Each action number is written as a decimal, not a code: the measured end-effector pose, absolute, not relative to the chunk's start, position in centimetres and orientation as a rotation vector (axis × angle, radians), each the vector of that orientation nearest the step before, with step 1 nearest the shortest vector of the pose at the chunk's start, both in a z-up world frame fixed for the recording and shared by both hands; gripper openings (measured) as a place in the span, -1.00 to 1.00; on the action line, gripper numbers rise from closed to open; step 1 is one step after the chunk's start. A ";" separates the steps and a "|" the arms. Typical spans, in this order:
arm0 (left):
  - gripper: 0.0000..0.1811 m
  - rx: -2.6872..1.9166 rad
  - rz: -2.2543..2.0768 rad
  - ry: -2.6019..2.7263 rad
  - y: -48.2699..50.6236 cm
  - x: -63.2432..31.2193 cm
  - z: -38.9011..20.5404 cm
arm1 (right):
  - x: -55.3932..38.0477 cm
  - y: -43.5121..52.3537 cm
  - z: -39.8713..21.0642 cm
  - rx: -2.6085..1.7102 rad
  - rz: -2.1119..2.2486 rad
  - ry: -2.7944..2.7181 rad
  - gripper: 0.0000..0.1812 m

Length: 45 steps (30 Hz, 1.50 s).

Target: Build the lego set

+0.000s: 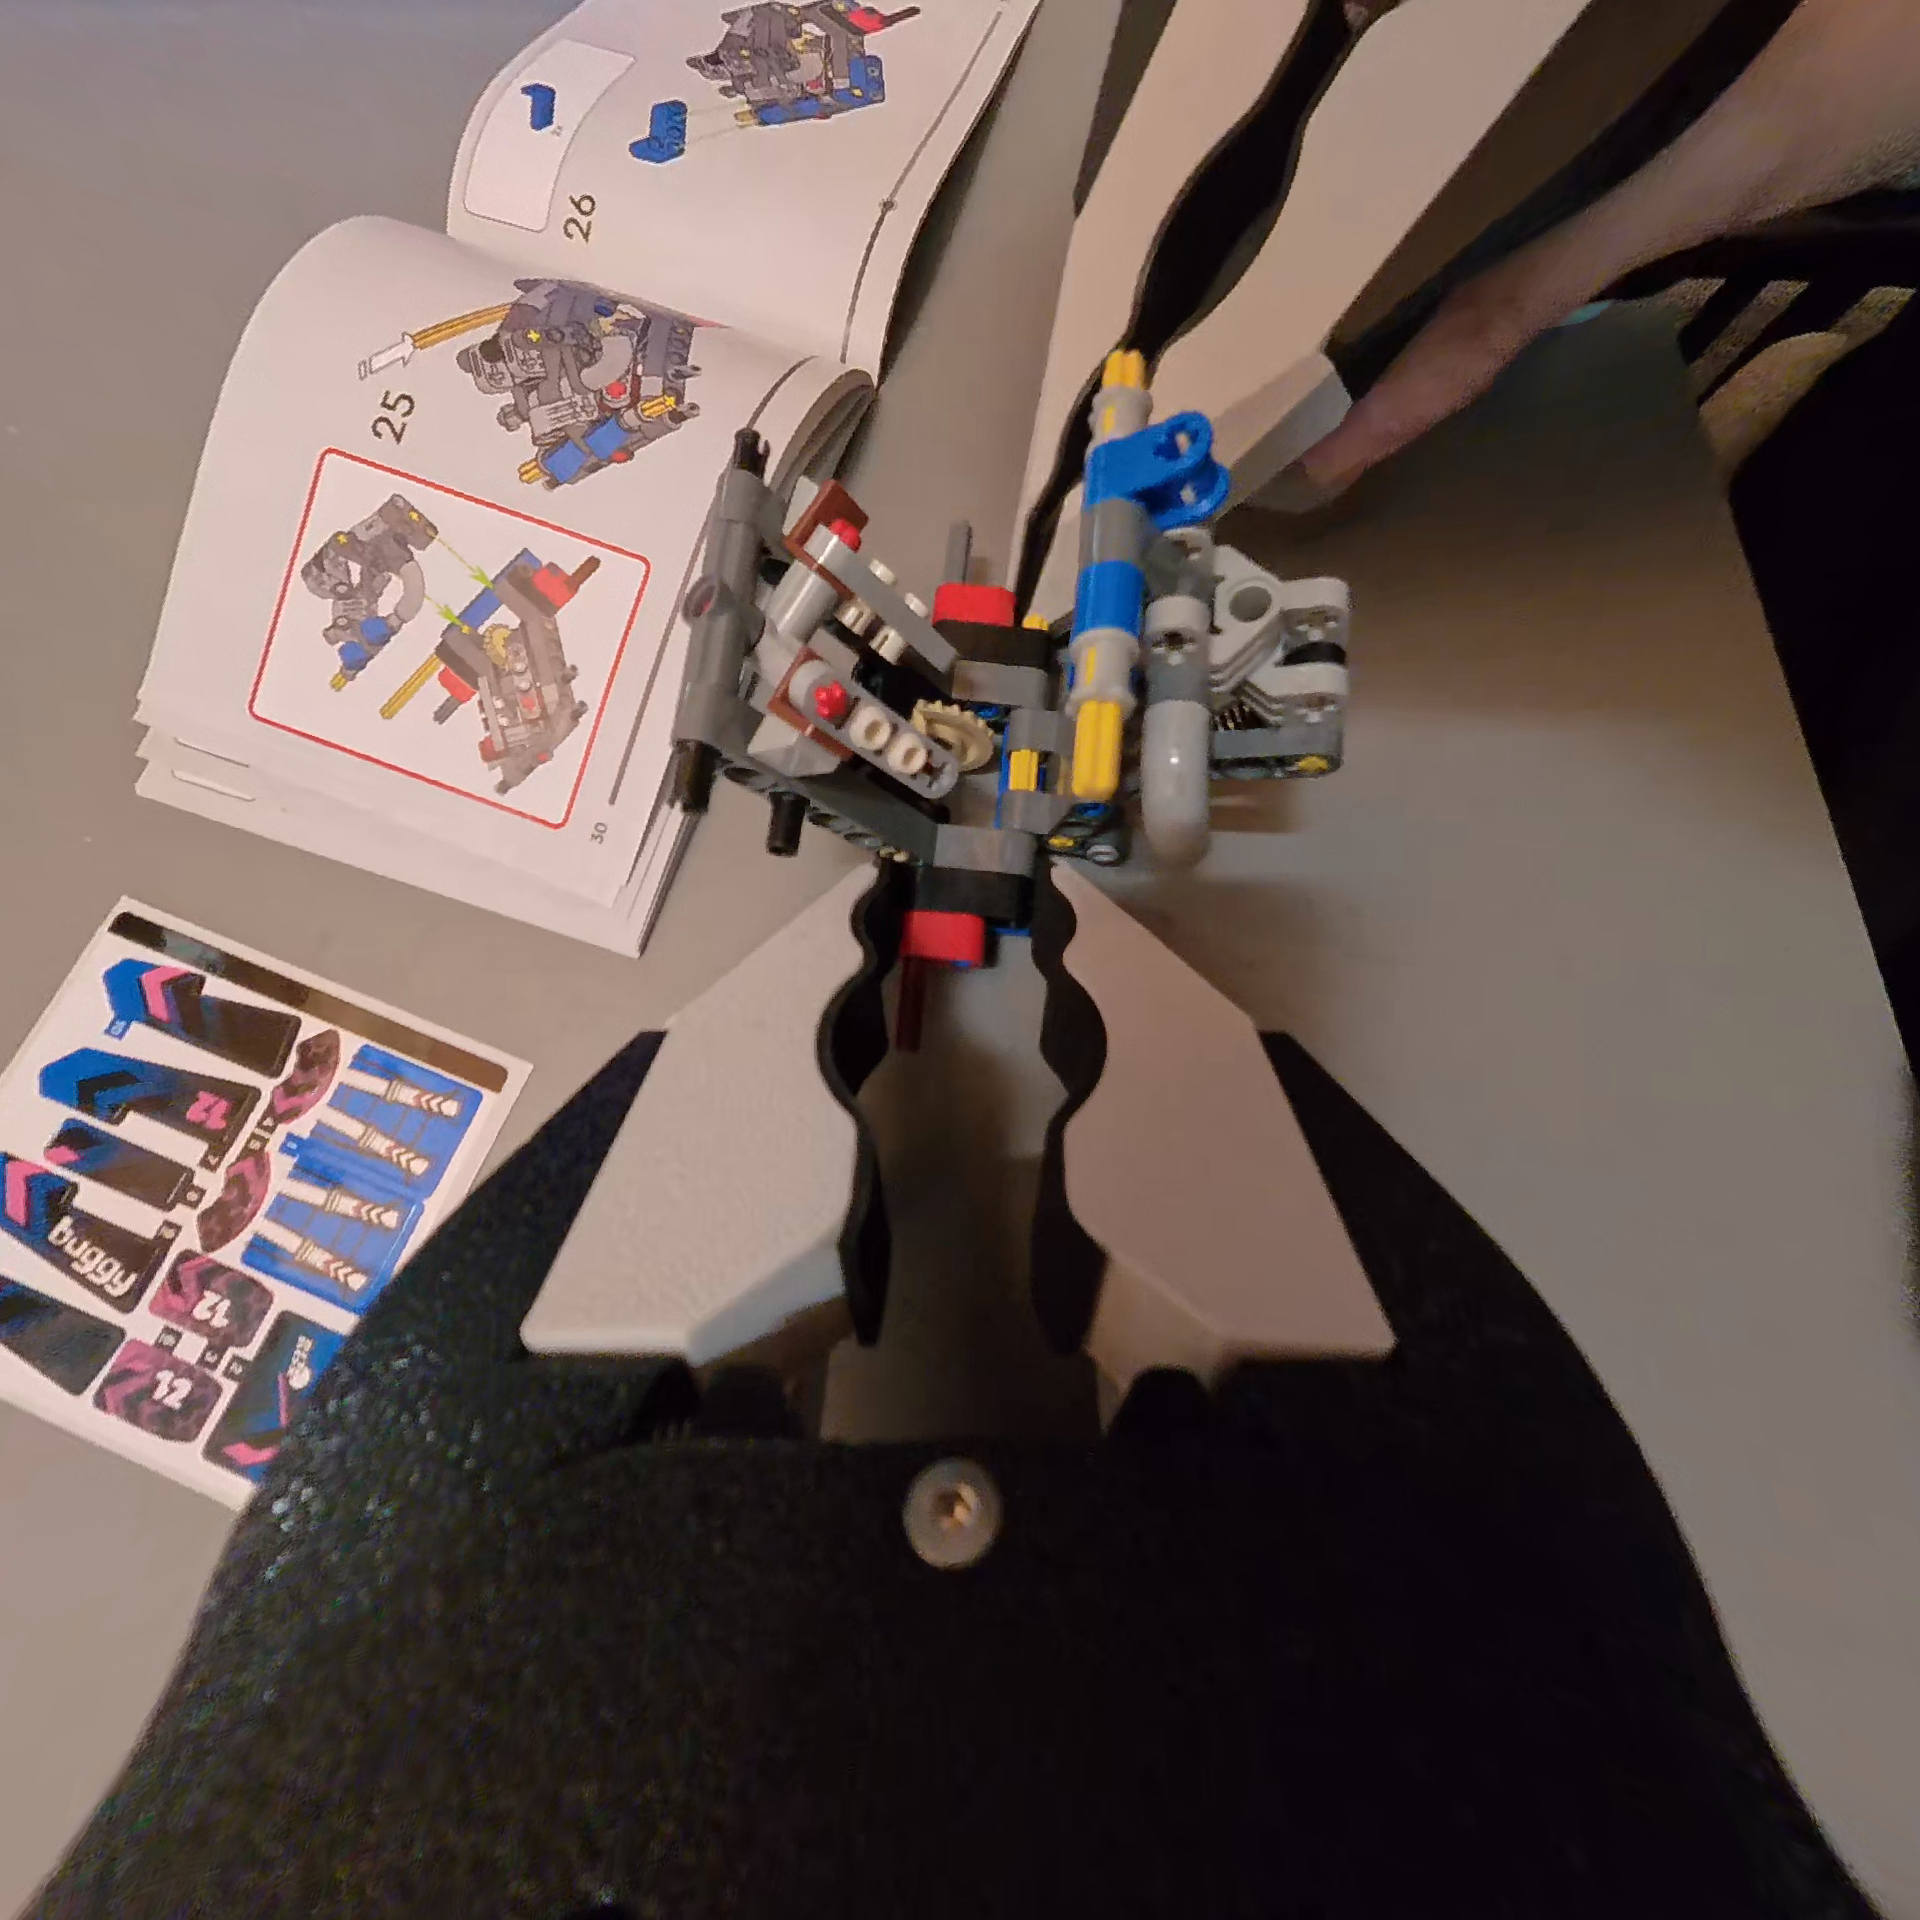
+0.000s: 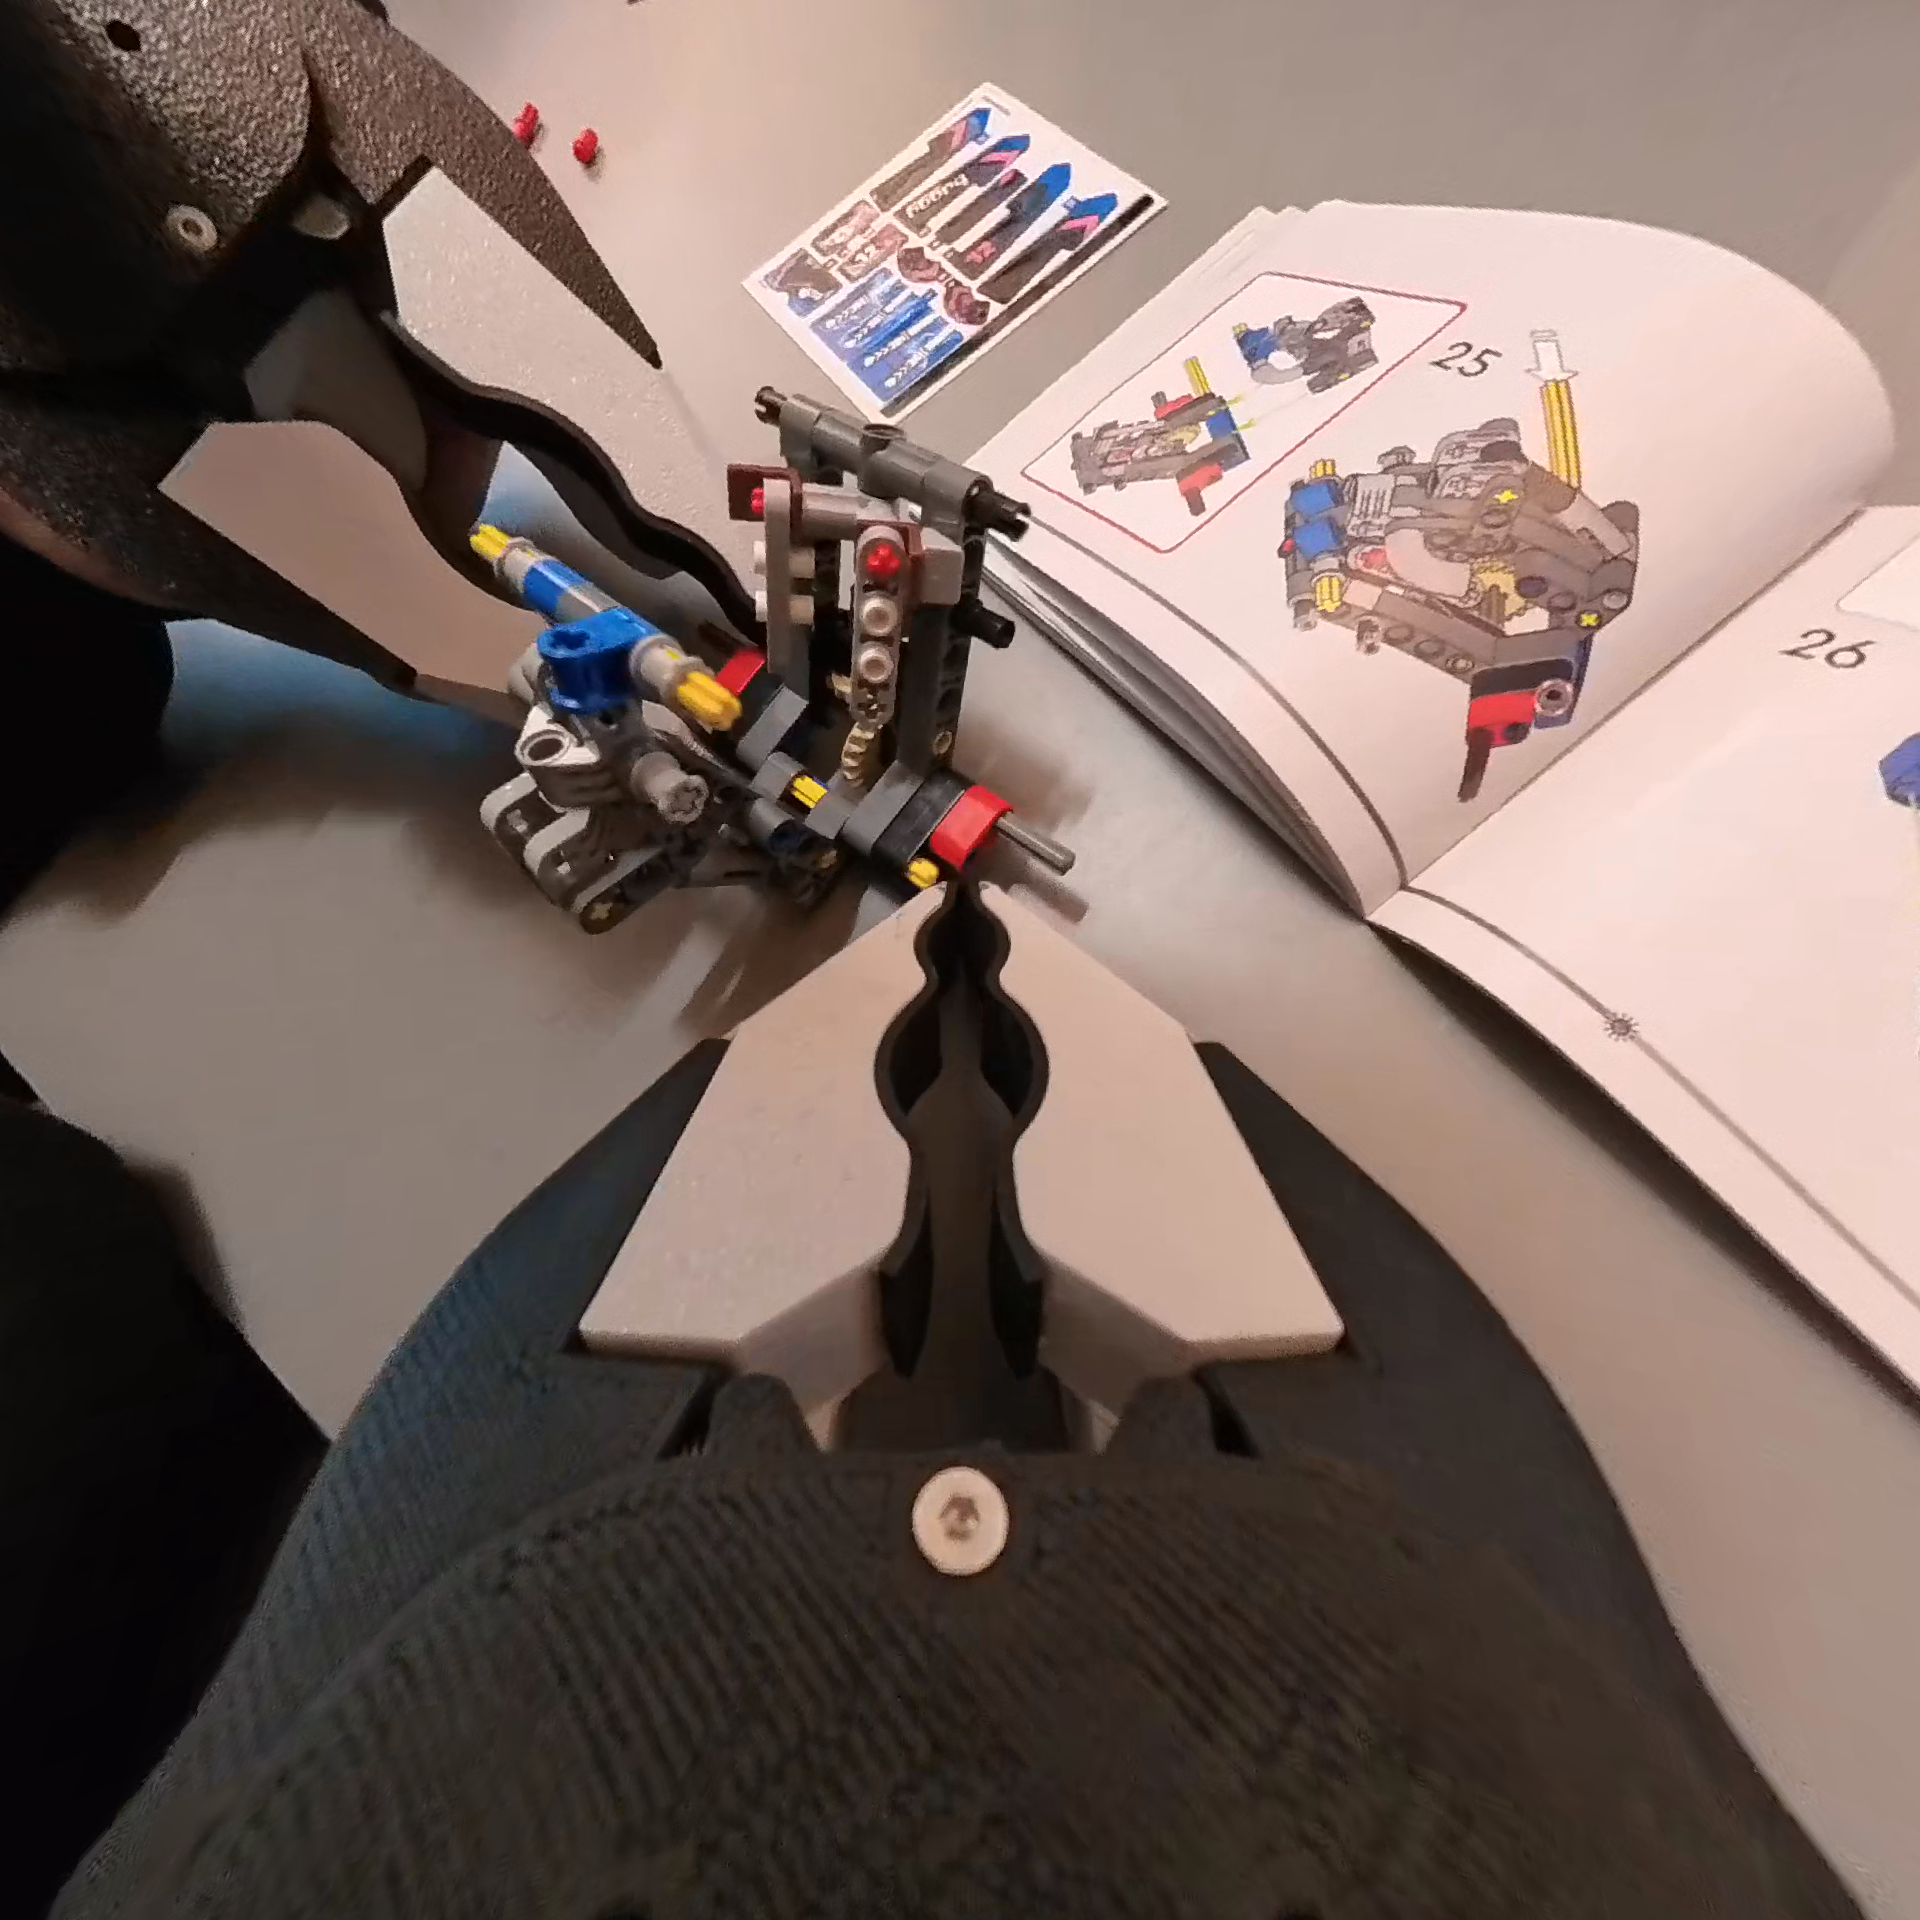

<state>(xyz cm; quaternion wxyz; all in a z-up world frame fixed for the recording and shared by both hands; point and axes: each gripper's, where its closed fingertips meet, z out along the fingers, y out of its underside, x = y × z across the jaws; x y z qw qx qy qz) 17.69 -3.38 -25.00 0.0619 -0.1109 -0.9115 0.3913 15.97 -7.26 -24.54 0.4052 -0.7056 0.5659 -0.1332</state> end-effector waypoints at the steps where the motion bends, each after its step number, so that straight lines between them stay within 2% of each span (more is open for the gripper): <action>1: -0.74 -0.331 1.182 -2.762 -3.4 17.7 -25.0 | 15.9 -7.0 -24.5 -1.765 -0.318 1.438 -1.00; 17: -0.75 -0.332 1.168 -2.821 -3.4 17.7 -25.0 | 16.2 -7.5 -24.0 -1.618 -0.291 1.571 -1.00; 31: -0.75 -0.286 1.154 -2.841 -3.5 17.7 -25.0 | 16.3 -7.6 -24.1 -1.853 -0.431 1.530 -1.00; 45: -0.76 -0.258 1.166 -2.826 -3.5 17.8 -25.0 | 16.4 -7.5 -24.1 -1.785 -0.432 1.568 -1.00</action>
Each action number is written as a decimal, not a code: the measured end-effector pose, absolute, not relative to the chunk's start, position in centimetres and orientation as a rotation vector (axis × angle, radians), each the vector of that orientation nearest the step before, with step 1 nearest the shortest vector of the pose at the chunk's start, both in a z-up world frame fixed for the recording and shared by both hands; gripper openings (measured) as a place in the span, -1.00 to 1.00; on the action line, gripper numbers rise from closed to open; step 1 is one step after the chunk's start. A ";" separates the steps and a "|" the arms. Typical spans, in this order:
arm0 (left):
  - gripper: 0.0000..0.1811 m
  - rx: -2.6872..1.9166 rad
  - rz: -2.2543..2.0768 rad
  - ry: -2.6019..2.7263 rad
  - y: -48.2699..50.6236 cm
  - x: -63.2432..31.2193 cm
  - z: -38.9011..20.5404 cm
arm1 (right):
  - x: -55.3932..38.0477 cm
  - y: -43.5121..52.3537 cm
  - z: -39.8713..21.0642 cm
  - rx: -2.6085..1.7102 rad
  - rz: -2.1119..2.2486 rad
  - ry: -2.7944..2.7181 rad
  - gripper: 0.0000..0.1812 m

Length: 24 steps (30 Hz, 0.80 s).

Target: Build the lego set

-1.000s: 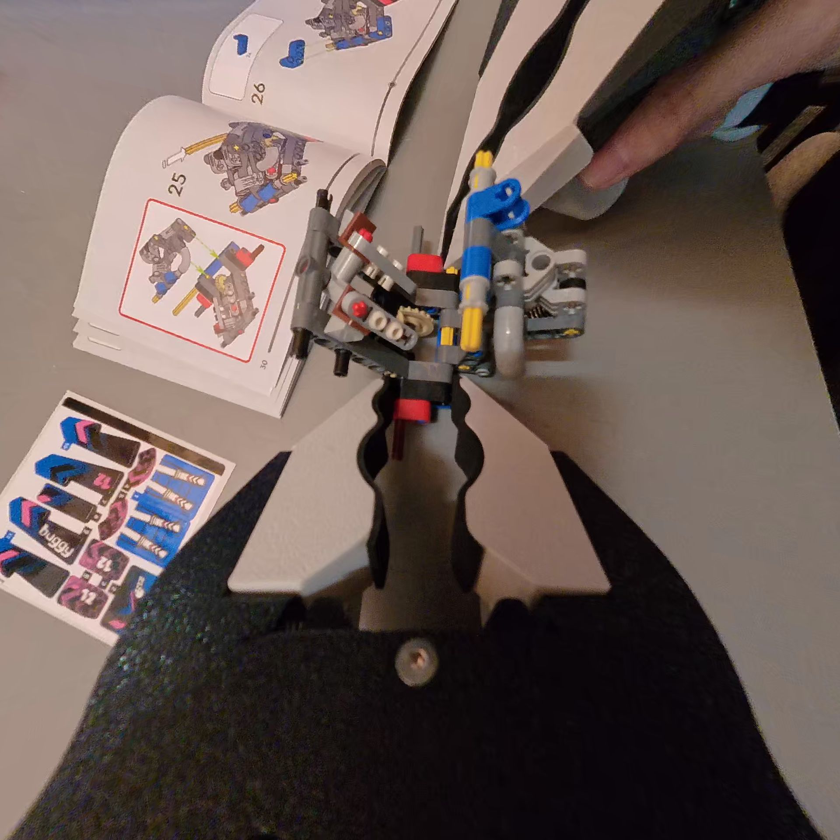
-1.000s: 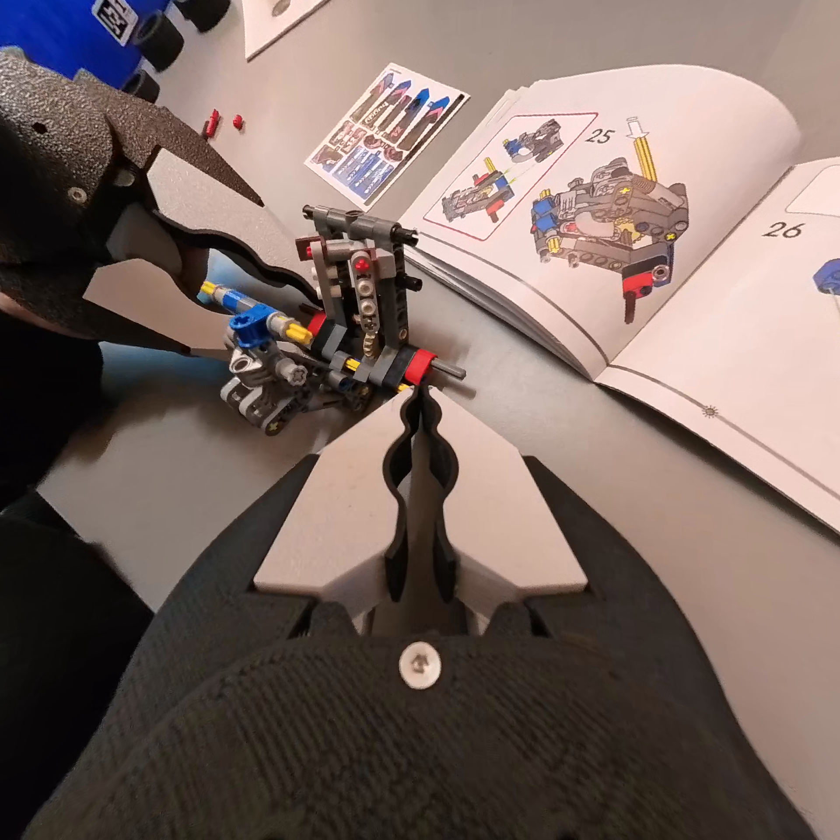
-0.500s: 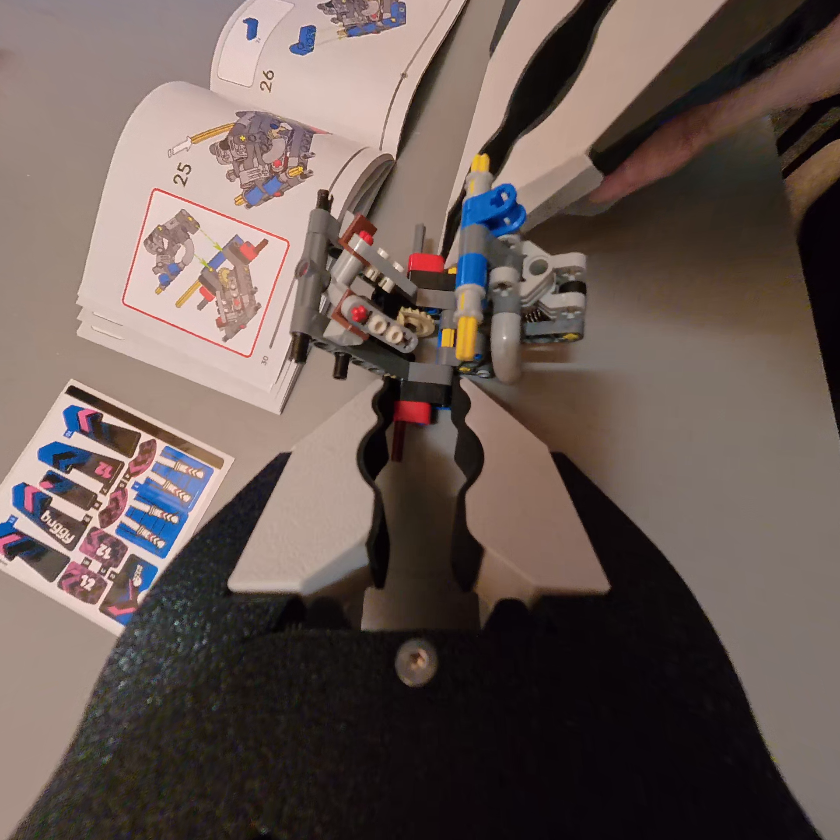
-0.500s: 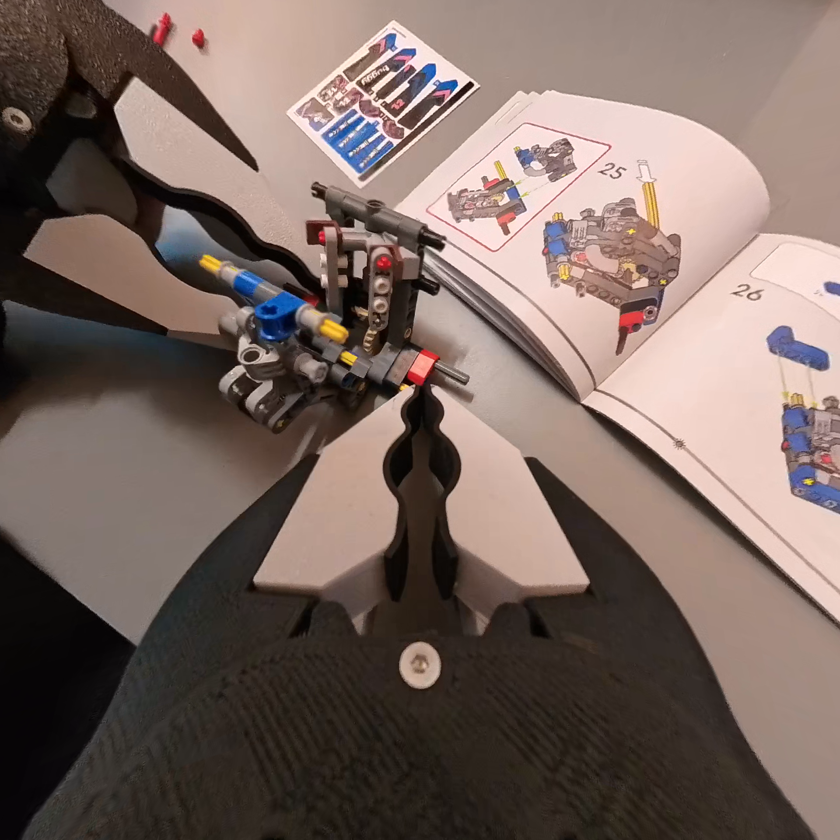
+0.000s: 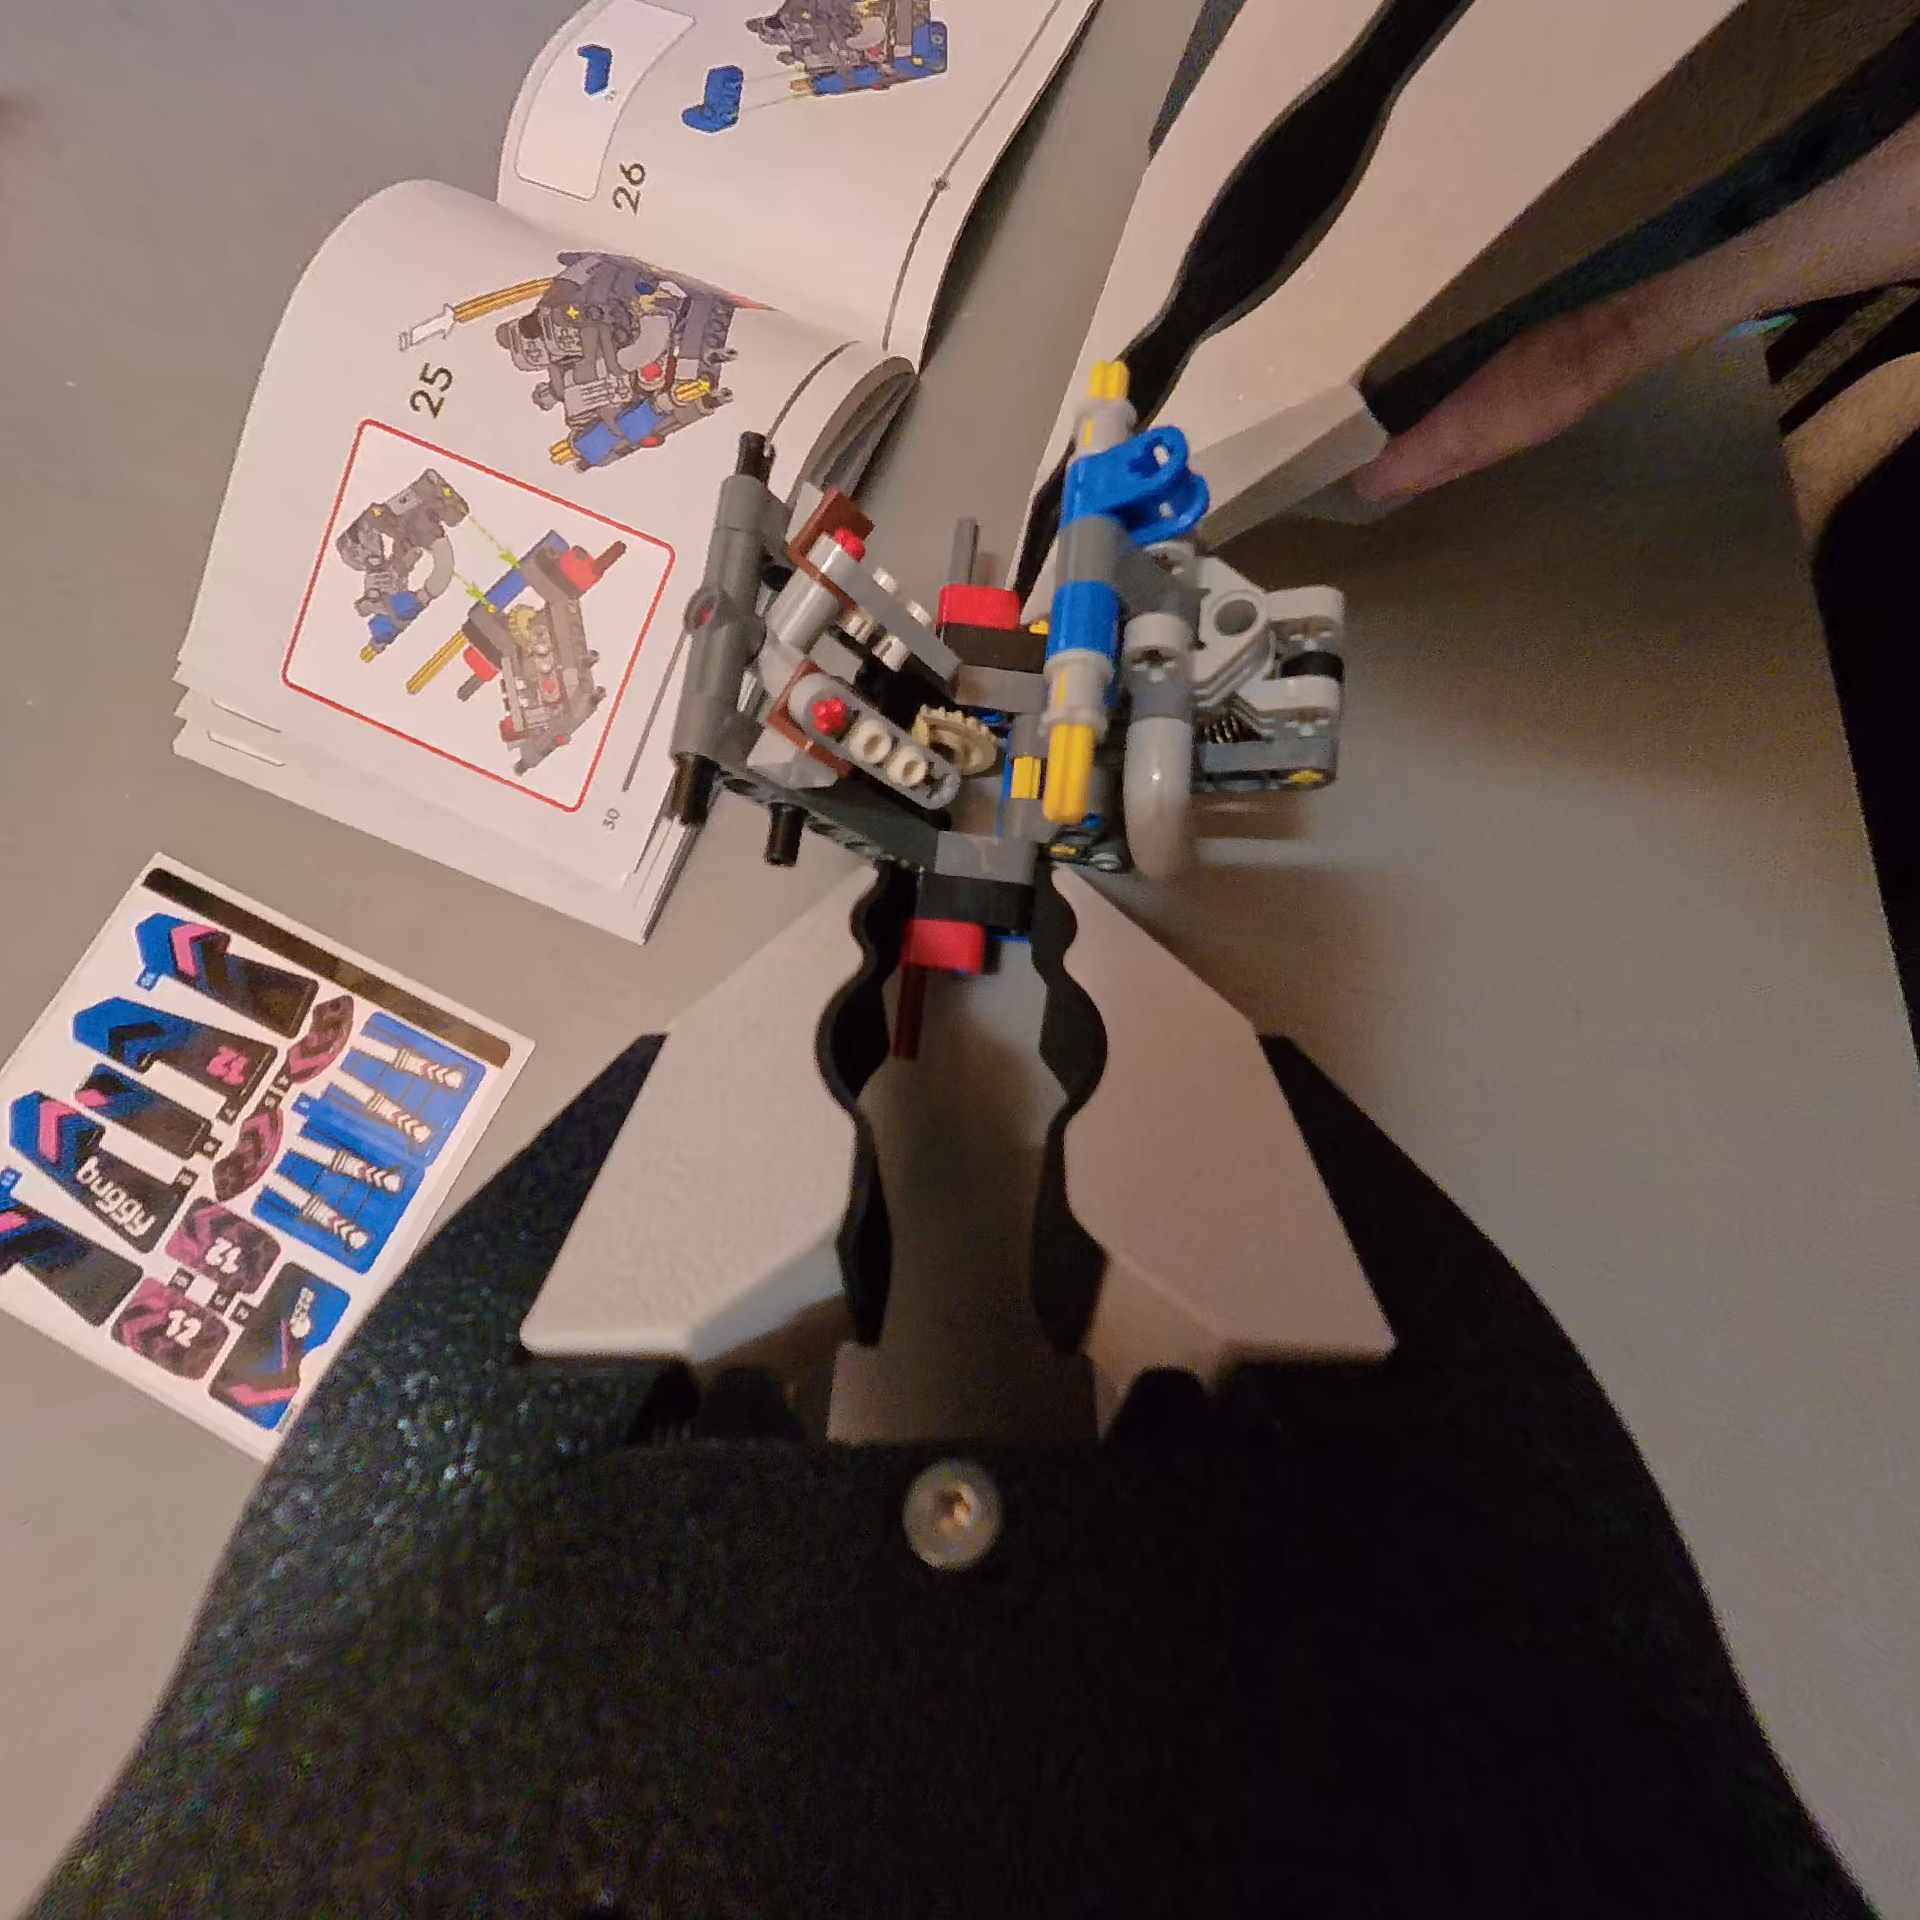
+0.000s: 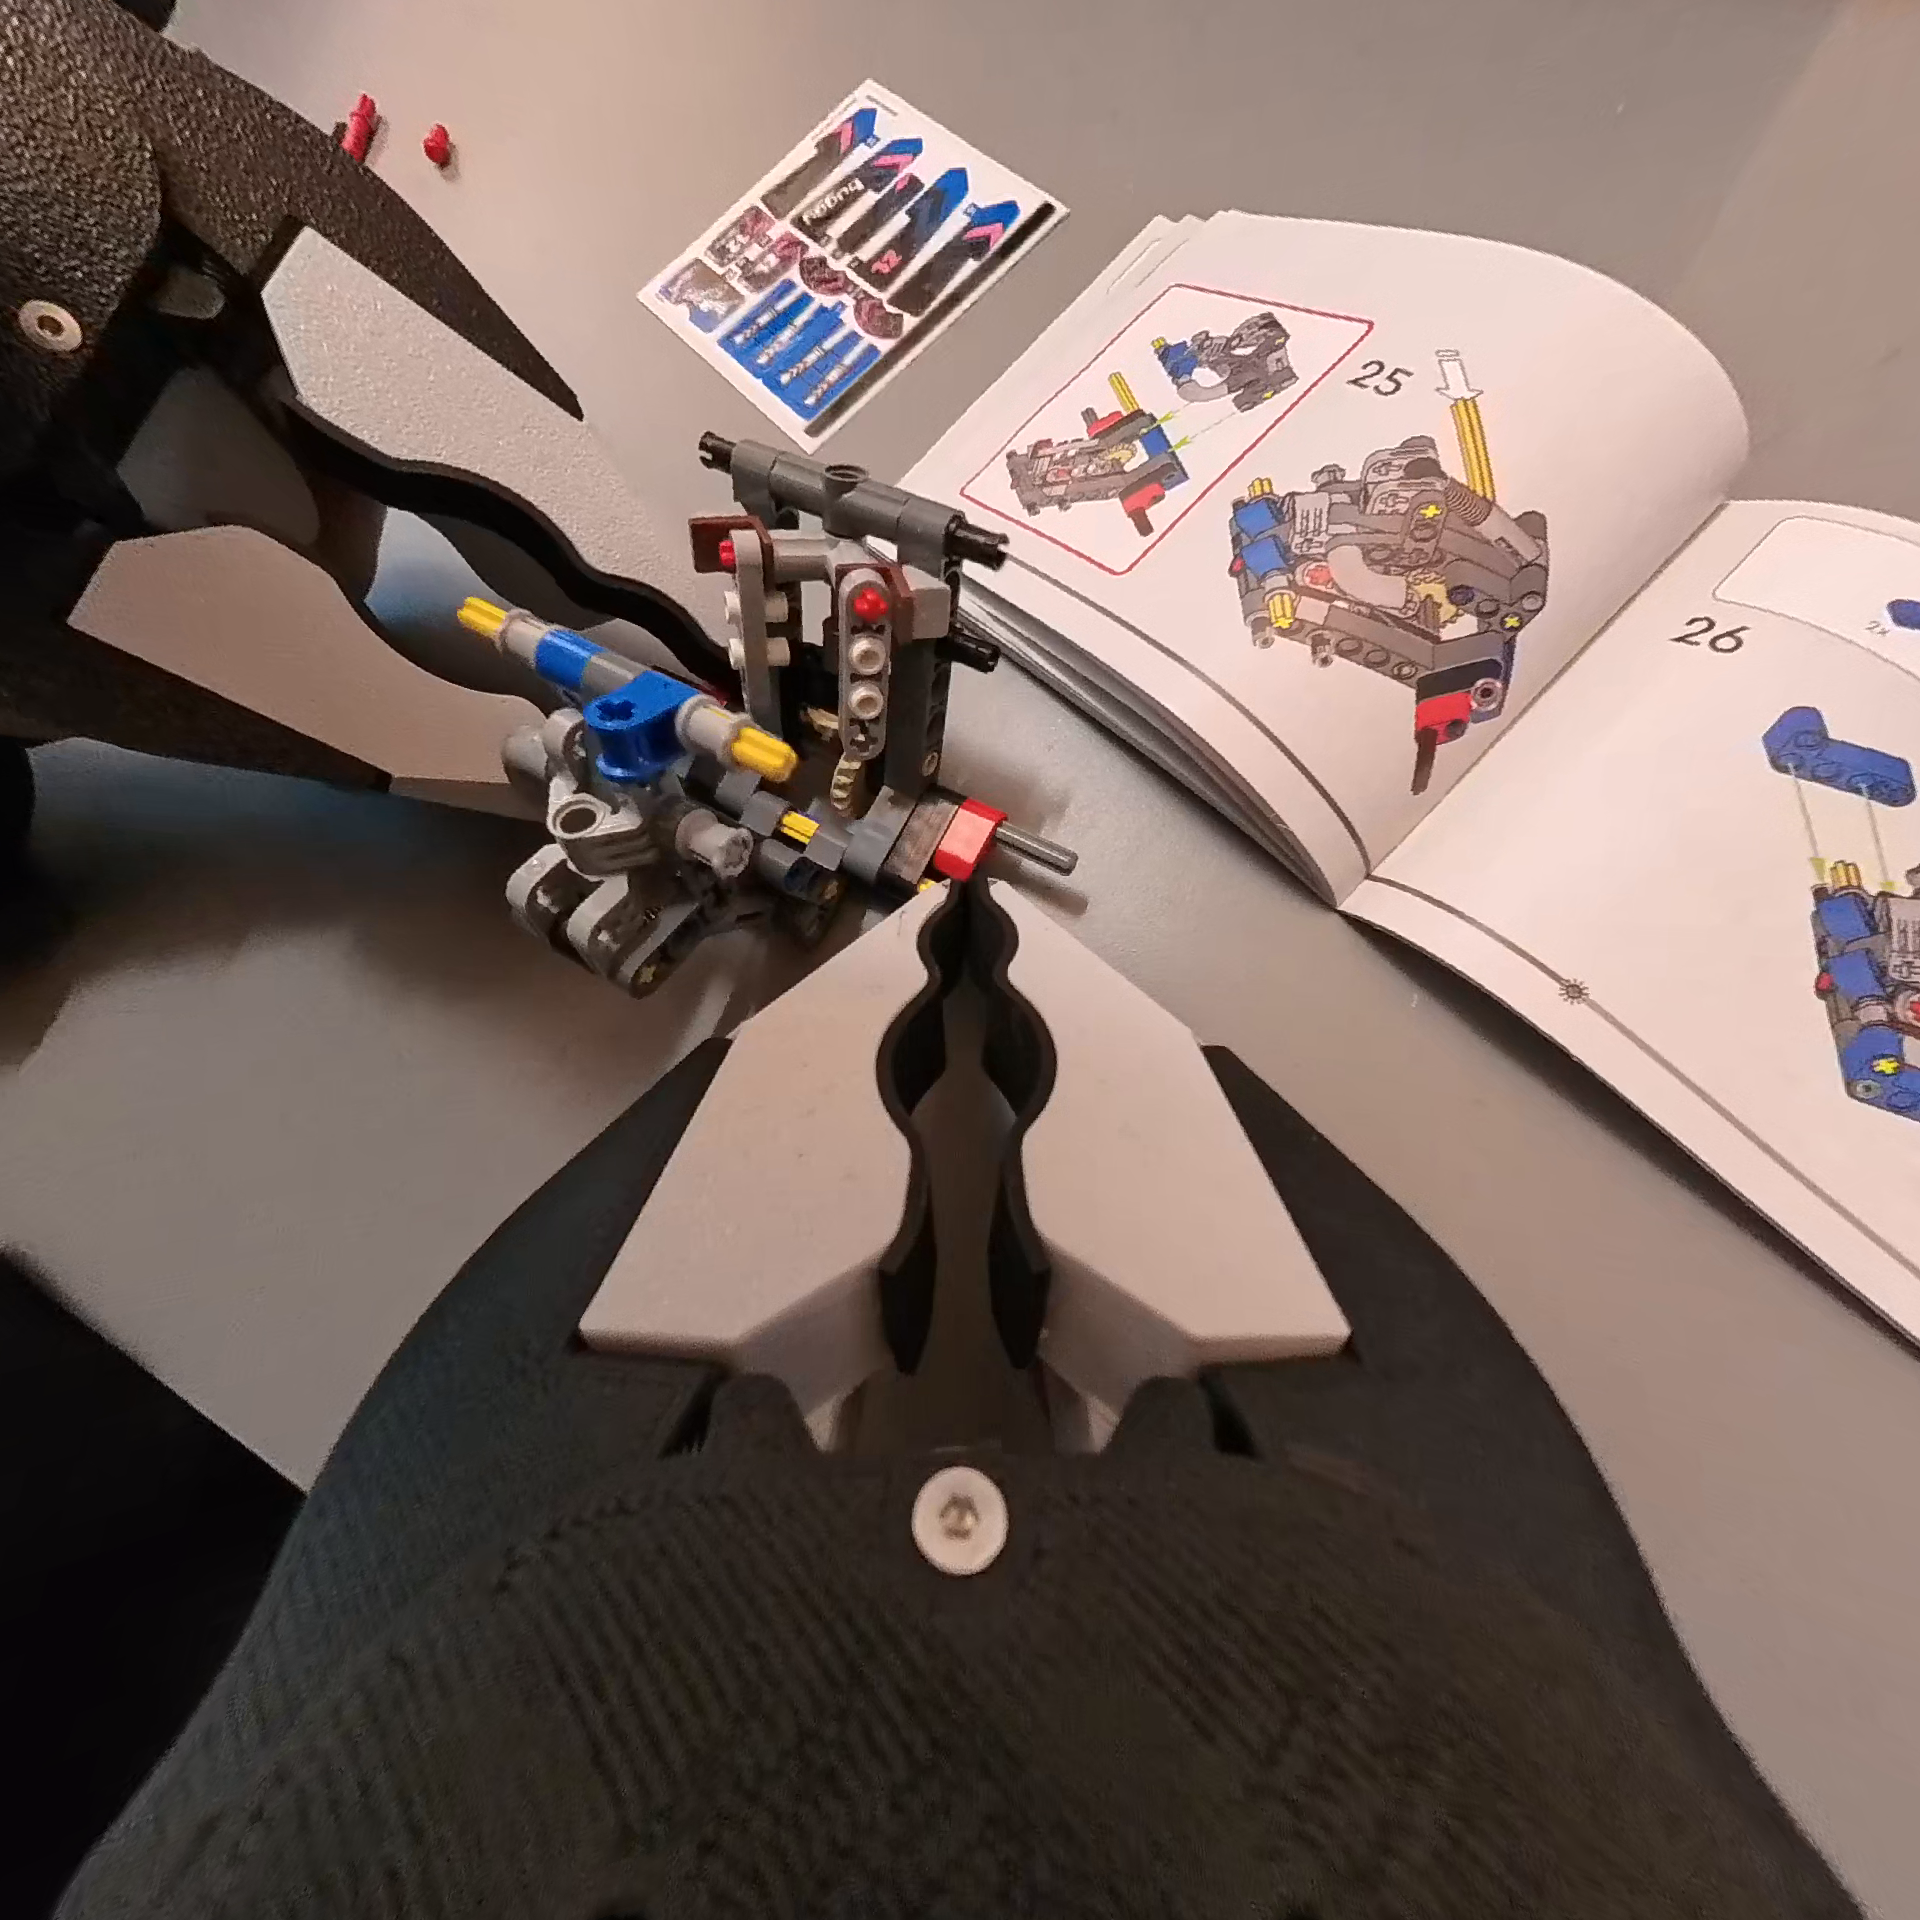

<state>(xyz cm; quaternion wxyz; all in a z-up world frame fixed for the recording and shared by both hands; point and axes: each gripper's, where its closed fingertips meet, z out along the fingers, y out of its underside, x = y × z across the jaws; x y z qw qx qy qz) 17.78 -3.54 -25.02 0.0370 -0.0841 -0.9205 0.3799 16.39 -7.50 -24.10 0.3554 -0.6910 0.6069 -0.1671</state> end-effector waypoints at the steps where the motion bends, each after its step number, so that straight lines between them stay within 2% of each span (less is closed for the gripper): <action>1: -0.75 -0.260 1.168 -2.825 -3.5 17.8 -25.0 | 16.4 -7.5 -24.1 -1.796 -0.440 1.561 -1.00; 16: -0.74 -0.057 1.200 -2.897 -4.3 18.2 -25.0 | 17.3 -8.8 -24.7 -1.766 -0.439 1.494 -1.00; 17: -0.74 -0.032 1.205 -2.893 -4.3 18.1 -25.0 | 17.1 -9.0 -24.6 -1.766 -0.440 1.487 -0.95; 18: -0.75 0.002 1.220 -2.874 -4.3 18.1 -25.0 | 16.9 -9.4 -24.4 -1.769 -0.466 1.489 -0.82; 21: -0.72 0.098 1.251 -2.787 -4.3 17.7 -24.8 | 15.8 -8.1 -24.3 -1.800 -0.415 1.406 -0.72; 24: -0.52 0.096 1.235 -2.717 -4.4 16.8 -24.6 | 15.9 -7.7 -24.4 -1.873 -0.461 1.352 -0.68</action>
